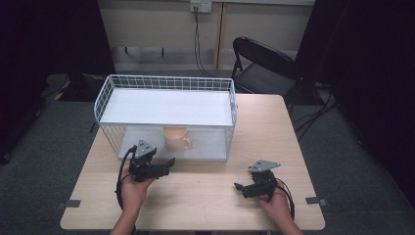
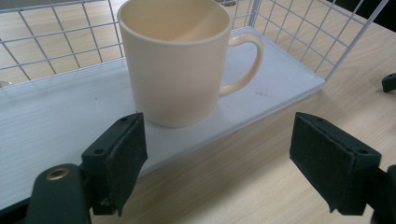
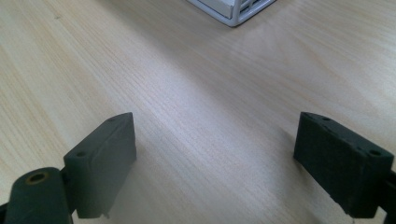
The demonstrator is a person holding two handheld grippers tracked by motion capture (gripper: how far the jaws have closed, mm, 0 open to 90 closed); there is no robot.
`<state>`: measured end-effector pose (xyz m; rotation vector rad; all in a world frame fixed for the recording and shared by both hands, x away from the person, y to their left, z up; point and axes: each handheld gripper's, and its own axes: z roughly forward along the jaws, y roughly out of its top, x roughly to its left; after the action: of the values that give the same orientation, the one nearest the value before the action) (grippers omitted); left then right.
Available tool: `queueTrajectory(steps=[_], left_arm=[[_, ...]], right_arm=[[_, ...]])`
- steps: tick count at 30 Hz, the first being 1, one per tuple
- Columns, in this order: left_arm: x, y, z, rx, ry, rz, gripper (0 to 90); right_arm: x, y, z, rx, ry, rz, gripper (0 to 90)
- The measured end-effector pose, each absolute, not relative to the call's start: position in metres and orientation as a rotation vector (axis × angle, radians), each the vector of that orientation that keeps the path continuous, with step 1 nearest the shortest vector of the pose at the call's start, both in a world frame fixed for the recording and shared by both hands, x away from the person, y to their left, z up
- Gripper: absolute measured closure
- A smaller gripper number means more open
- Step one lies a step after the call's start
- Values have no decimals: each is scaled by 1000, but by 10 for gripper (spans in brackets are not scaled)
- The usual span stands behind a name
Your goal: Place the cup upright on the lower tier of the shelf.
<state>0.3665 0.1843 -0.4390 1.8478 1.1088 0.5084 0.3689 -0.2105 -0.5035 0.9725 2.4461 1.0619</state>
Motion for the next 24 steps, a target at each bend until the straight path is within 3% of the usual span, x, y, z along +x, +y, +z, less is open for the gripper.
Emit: queueTrajectory(steps=[24], left_arm=[[349, 224, -449, 1910, 1077, 531, 185]], right_arm=[[369, -211, -504, 972, 2446, 1062, 122]])
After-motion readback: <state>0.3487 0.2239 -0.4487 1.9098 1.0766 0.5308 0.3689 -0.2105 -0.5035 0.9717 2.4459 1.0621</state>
